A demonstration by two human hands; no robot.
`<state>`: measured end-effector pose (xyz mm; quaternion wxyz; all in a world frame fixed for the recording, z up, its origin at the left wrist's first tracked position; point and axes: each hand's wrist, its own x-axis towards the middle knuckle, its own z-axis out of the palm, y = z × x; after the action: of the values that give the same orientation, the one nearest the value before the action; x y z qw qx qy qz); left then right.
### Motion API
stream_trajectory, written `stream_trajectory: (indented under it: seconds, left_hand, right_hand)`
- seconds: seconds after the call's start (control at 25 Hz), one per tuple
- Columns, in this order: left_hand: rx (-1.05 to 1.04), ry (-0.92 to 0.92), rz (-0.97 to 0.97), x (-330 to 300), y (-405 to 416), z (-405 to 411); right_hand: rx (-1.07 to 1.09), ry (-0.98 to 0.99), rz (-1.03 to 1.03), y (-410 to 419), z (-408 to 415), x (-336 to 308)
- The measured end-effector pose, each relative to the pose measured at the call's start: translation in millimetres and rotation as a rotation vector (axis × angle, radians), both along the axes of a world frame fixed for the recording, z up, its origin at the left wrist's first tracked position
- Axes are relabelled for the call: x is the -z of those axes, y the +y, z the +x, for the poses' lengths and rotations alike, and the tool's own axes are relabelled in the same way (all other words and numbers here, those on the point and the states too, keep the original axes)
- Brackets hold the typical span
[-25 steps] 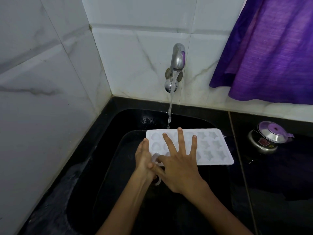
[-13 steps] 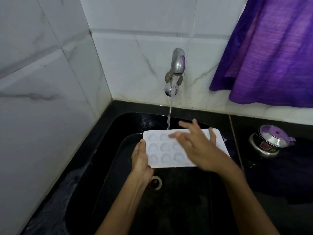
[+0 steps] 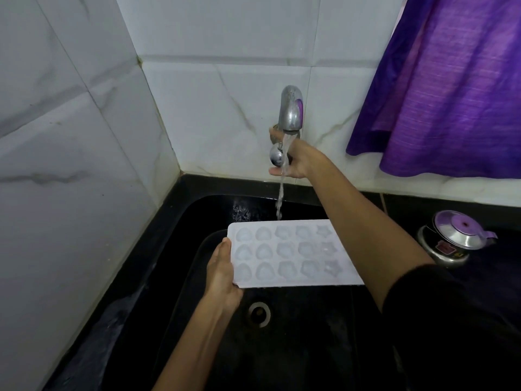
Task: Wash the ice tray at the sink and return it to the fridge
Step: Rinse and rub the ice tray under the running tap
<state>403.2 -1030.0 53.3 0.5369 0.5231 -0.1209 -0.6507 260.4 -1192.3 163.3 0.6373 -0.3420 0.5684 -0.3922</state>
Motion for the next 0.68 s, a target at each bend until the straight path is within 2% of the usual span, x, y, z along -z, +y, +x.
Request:
stream_trajectory:
  seconds: [0.16,0.44,0.68]
  left_hand:
    - [0.006,-0.007,-0.004,4,-5,5]
    - [0.020,0.013,0.008,10,-15,11]
    - [0.031,-0.001,-0.022,14,-18,13]
  right_hand:
    - [0.101,0.001,-0.003,-16,9,16]
    - [0.031,-0.299,0.017,-18,0,25]
    - [0.012,-0.430,0.077,-25,-7,32]
